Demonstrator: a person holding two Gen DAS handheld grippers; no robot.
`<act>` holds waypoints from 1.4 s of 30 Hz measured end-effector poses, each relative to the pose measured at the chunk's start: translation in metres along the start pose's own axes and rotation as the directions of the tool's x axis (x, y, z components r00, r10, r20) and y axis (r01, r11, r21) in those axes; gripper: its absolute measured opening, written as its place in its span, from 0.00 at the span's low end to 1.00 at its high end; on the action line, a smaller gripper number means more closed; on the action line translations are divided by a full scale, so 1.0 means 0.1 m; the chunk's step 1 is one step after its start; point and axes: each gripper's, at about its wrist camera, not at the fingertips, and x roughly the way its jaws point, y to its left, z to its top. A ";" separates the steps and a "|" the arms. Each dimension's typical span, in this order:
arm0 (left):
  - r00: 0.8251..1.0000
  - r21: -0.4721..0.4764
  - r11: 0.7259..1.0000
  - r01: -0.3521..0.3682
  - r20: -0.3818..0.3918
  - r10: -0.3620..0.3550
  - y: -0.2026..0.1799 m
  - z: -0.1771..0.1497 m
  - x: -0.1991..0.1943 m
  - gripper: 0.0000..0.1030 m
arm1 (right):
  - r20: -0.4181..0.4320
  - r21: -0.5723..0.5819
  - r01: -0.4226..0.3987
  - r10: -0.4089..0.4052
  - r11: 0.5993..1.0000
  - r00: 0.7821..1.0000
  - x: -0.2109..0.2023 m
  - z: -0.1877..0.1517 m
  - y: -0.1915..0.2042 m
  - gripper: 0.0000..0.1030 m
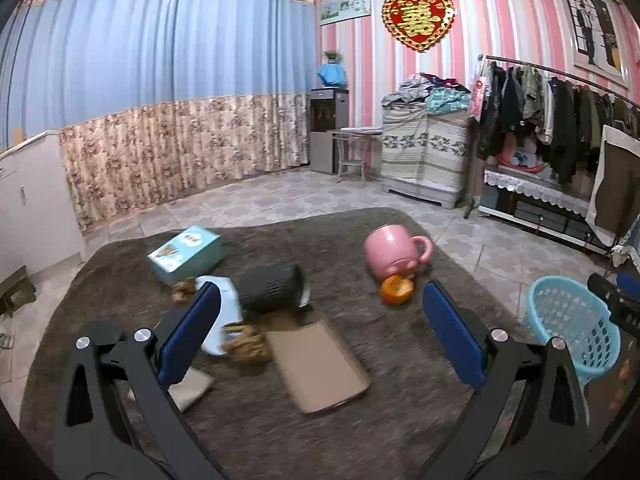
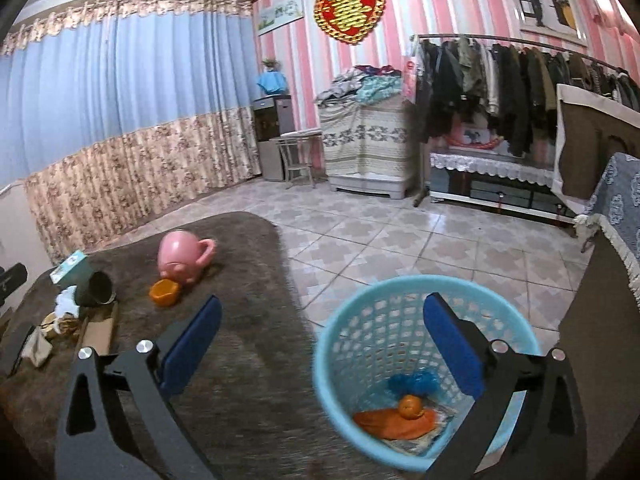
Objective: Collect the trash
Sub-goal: 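Move both open tools back over the rug toward the remaining trash, then grasp the beige cloth bag with the left tool while the right tool grasps the brown crumpled cloth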
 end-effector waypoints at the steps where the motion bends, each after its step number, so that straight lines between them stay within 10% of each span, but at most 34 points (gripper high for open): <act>1: 1.000 -0.001 1.000 -0.018 -0.001 0.018 0.08 -0.02 -0.03 0.95 | 0.002 -0.001 -0.013 0.013 1.000 1.000 -0.01 0.00 0.06 0.96; 16: 0.985 -0.075 0.983 -0.167 -0.059 0.163 1.06 -0.39 -0.16 0.95 | -0.028 -0.108 -0.101 0.099 0.989 0.995 0.03 -0.15 0.88 0.96; 37: 0.955 -0.104 0.973 -0.207 -0.239 0.178 1.49 -0.88 0.40 0.94 | -0.138 -0.148 -0.139 0.118 0.979 0.983 0.44 -0.35 1.30 0.96; 42: 0.934 -0.116 0.983 -0.142 -0.346 0.094 1.52 -0.94 0.69 0.55 | -0.152 -0.154 -0.160 0.137 0.975 0.979 0.46 -0.38 1.39 0.96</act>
